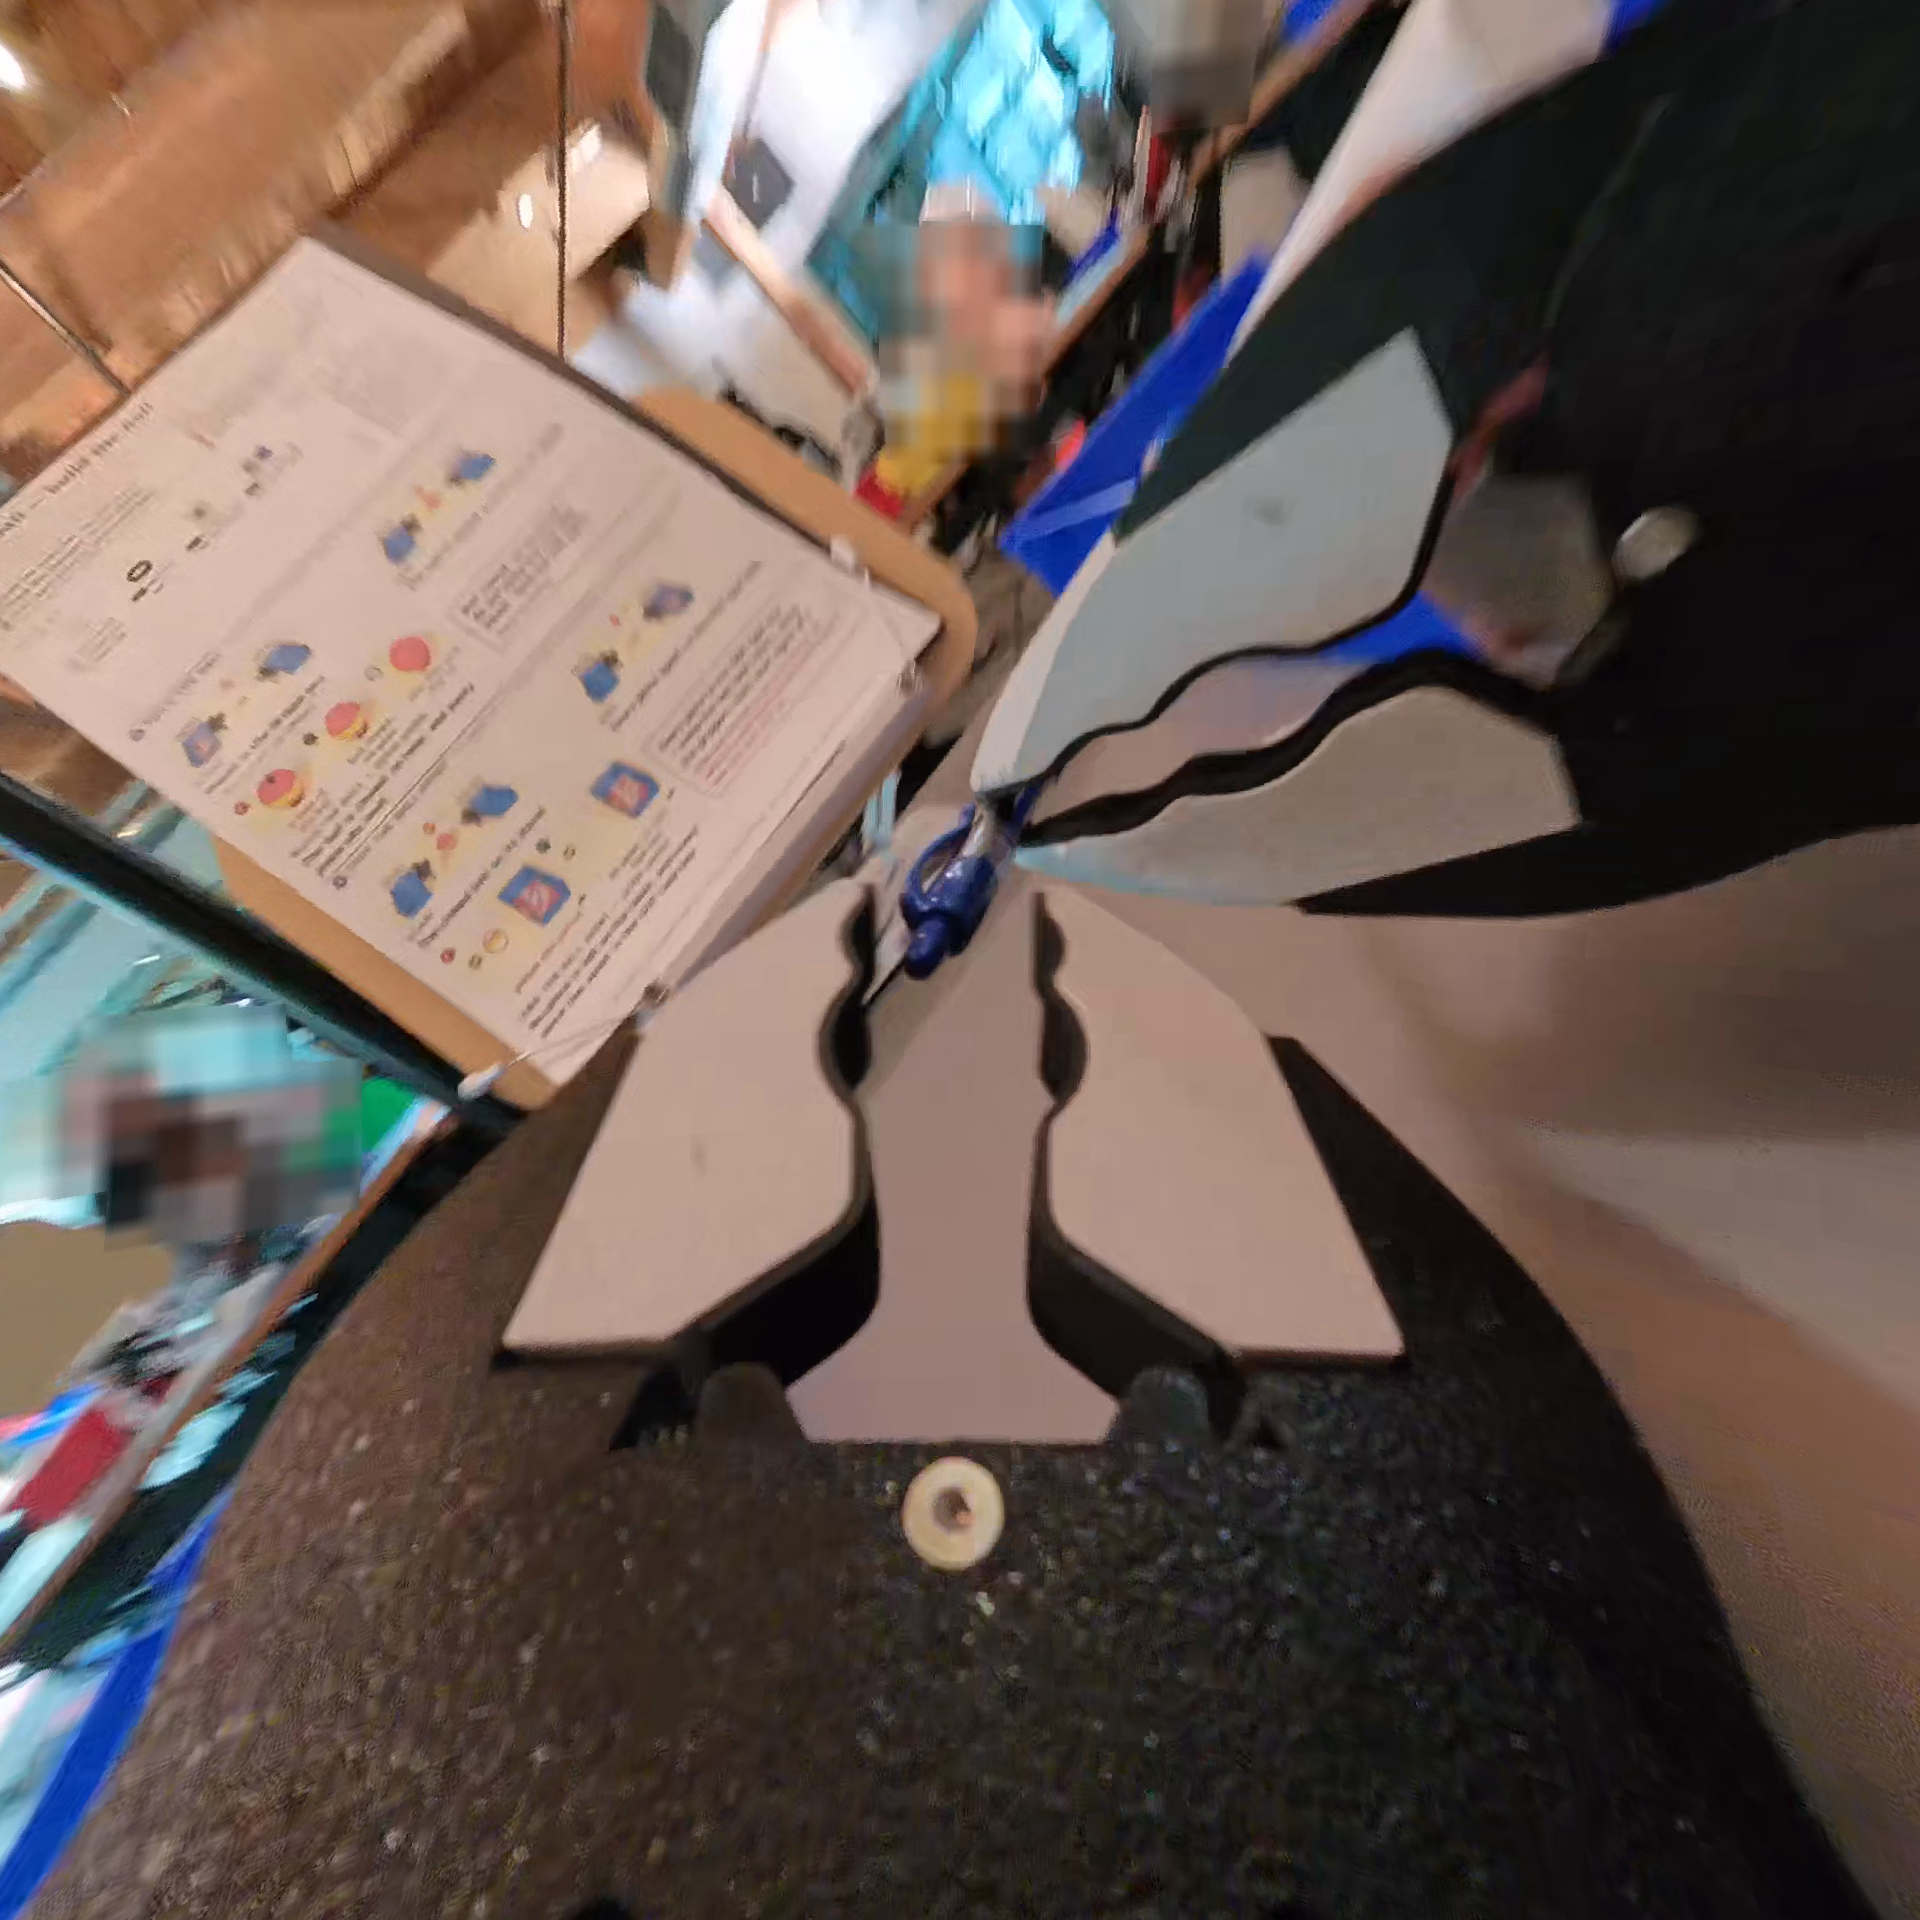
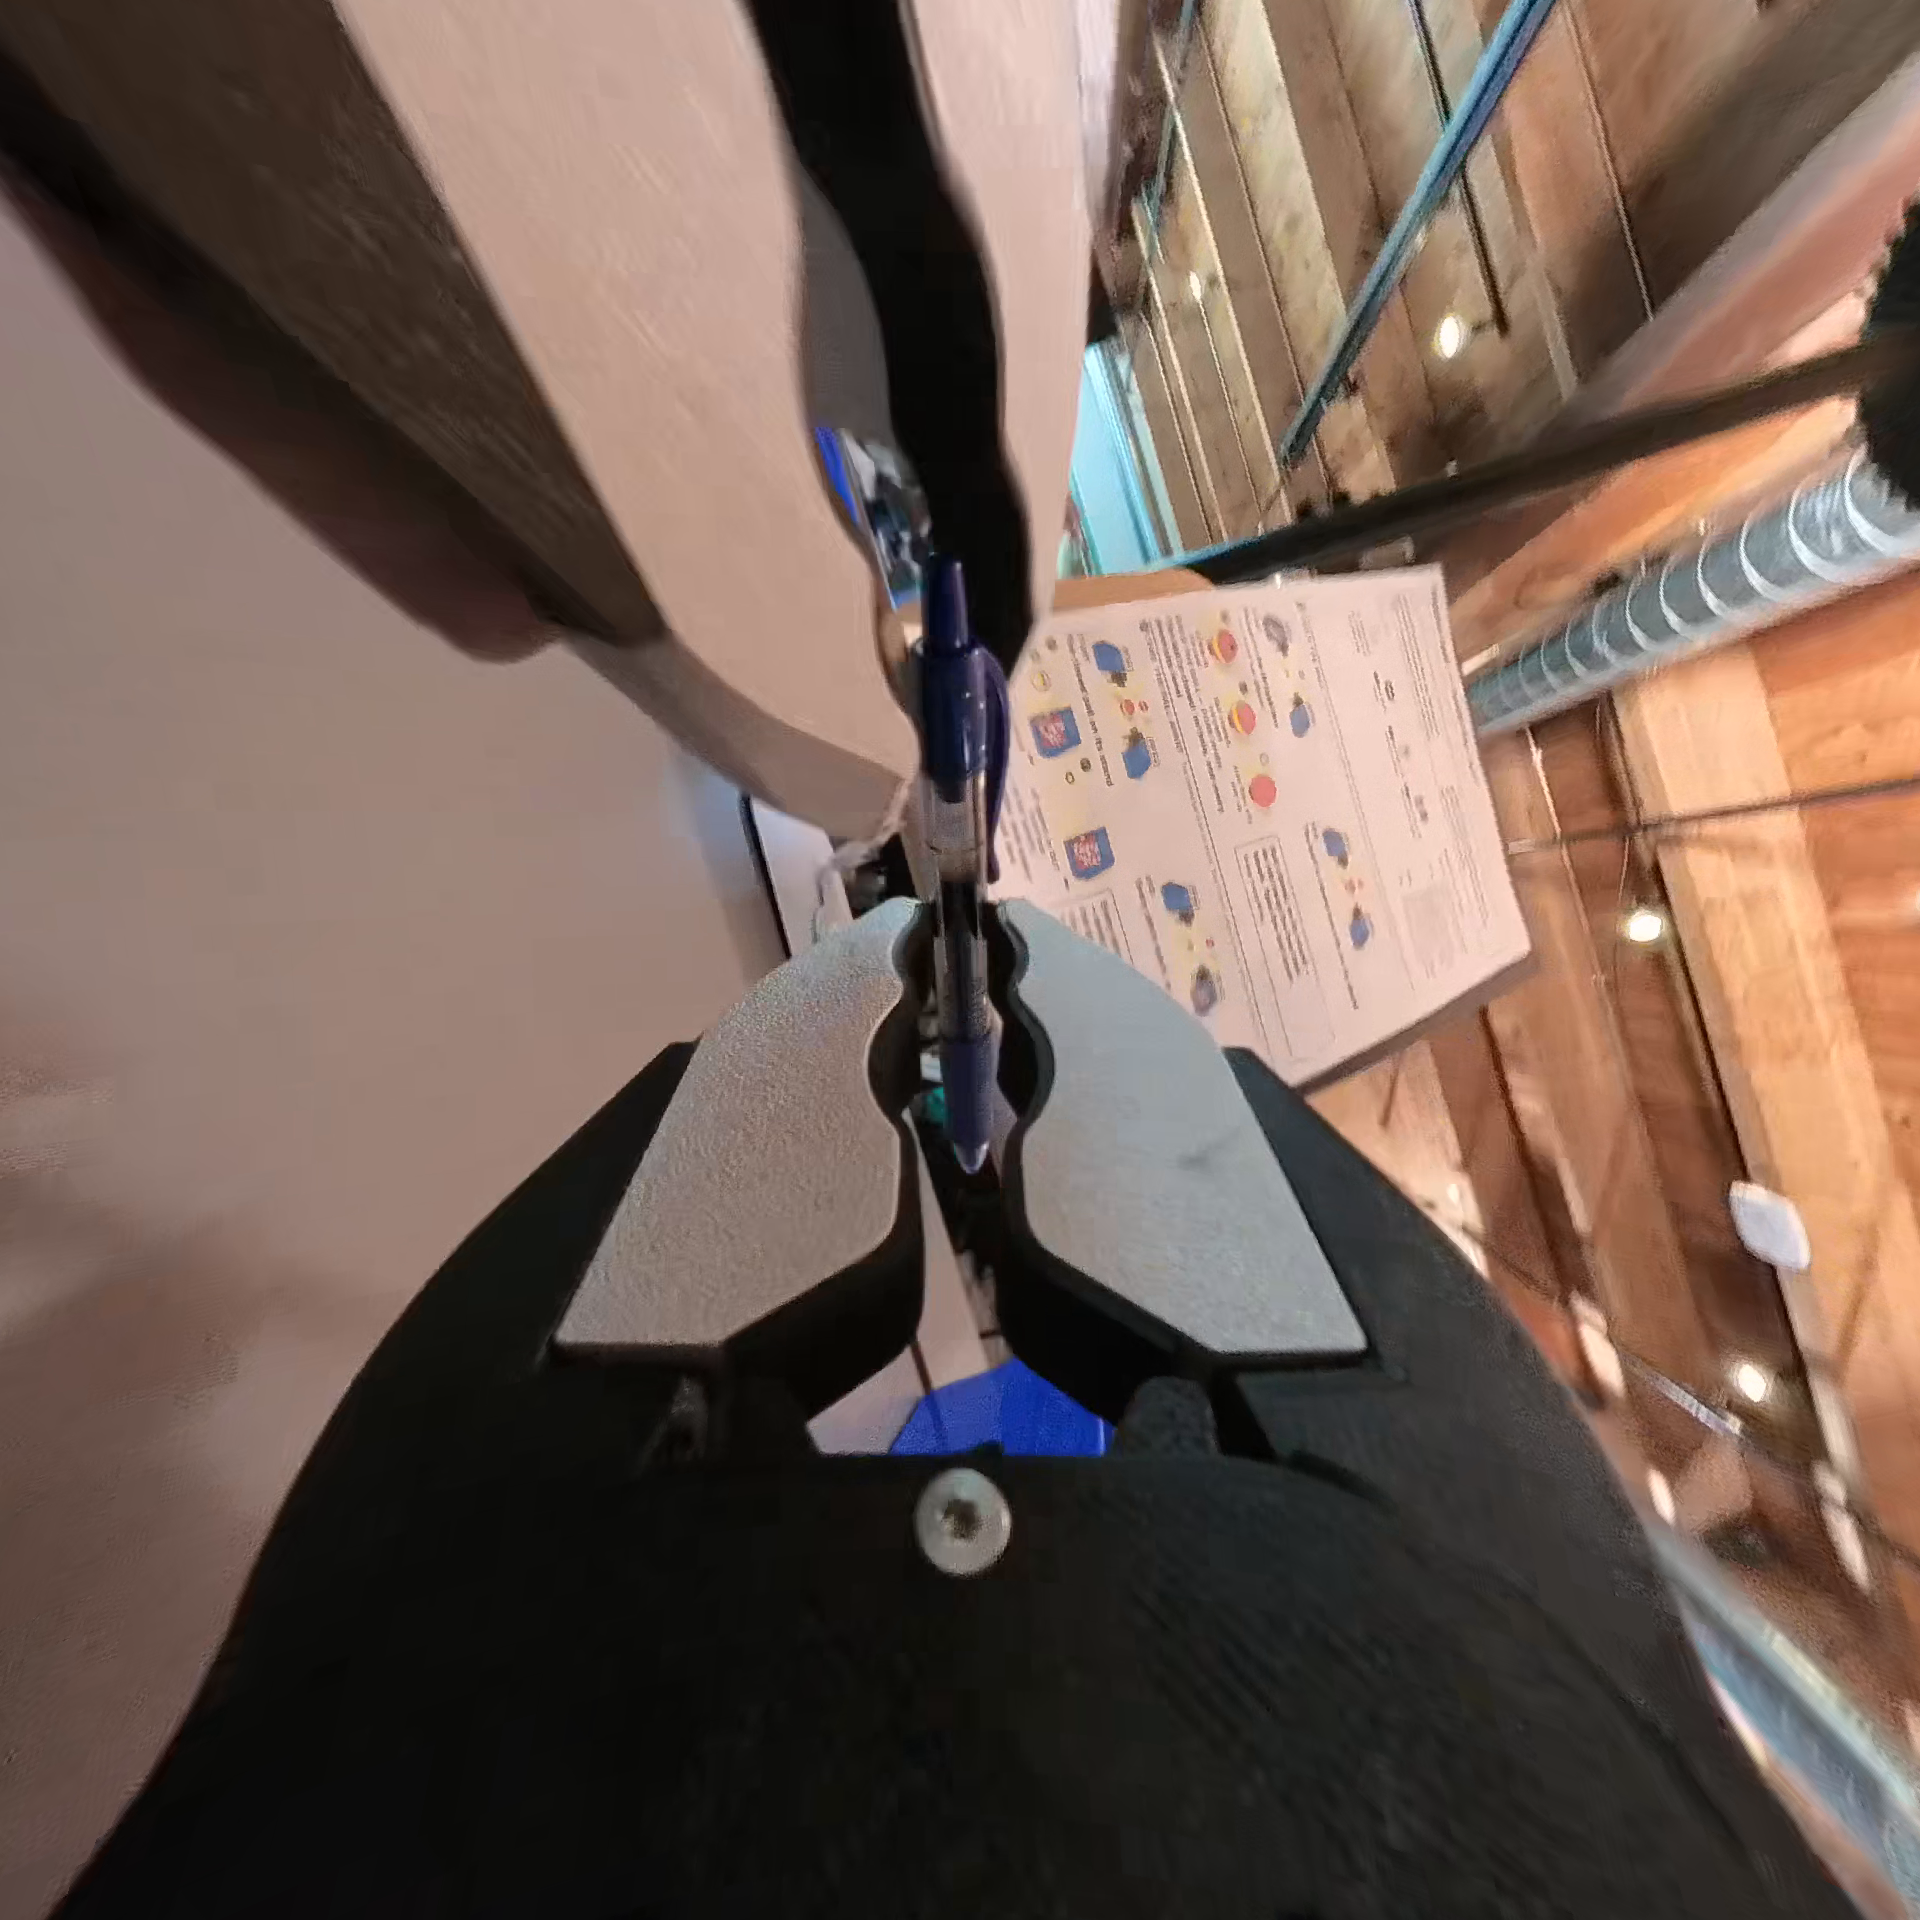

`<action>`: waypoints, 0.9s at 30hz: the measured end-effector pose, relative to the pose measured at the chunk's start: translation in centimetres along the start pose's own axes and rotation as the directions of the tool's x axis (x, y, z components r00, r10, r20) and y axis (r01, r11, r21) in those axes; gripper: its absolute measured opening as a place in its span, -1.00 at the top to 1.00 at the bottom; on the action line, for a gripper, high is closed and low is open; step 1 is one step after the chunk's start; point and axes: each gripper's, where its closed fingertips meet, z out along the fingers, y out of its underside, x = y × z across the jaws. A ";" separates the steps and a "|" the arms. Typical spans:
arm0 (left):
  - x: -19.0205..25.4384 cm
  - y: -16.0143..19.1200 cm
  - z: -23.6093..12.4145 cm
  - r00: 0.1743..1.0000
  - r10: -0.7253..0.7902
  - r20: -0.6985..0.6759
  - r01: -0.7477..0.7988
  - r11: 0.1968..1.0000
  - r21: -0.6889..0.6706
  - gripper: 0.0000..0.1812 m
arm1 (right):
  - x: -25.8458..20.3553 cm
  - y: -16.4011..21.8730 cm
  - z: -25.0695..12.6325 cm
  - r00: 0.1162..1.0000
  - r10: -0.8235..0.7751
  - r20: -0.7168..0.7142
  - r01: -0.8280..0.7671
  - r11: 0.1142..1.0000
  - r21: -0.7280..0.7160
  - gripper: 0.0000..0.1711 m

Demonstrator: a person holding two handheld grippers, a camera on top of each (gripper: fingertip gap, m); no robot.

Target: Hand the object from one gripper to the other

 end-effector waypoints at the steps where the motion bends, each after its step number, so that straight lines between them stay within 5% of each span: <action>1: -0.1 -0.9 -0.3 0.998 -0.062 -0.020 0.063 0.996 0.062 0.55 | 0.5 0.4 0.0 0.999 0.032 -0.017 -0.032 0.999 -0.016 0.89; 5: -1.7 -2.8 -1.4 0.976 -0.218 -0.021 0.216 0.945 0.245 0.38 | 4.9 2.7 -1.4 0.927 0.357 -0.116 -0.361 0.932 -0.018 0.89; 9: -1.7 -0.4 -0.5 0.978 -0.210 0.016 0.204 0.962 0.183 0.45 | 10.2 7.7 -3.7 0.653 0.736 -0.178 -0.753 0.656 -0.054 0.89; 14: -0.6 1.1 0.3 0.981 -0.195 -0.012 0.195 0.975 0.105 0.49 | 10.8 15.7 -4.9 0.414 0.892 -0.180 -0.869 0.329 -0.370 0.89; 17: -0.2 1.2 0.4 0.984 -0.175 -0.021 0.177 0.980 0.096 0.50 | 10.0 18.7 -3.8 0.263 0.951 -0.163 -0.894 0.177 -0.411 0.89; 20: 0.2 1.3 0.5 0.985 -0.171 -0.037 0.174 0.981 0.088 0.50 | 7.1 20.9 -3.1 0.232 0.962 -0.142 -0.826 0.118 -0.552 0.87; 23: 0.4 1.8 0.6 0.983 -0.179 -0.042 0.182 0.980 0.076 0.51 | 7.1 21.7 -3.1 0.276 0.946 -0.173 -0.839 0.149 -0.524 0.41; 27: 0.7 2.5 0.9 0.976 -0.209 -0.057 0.212 0.976 0.056 0.52 | 8.8 21.1 -4.9 0.274 0.945 -0.180 -0.885 0.175 -0.431 0.39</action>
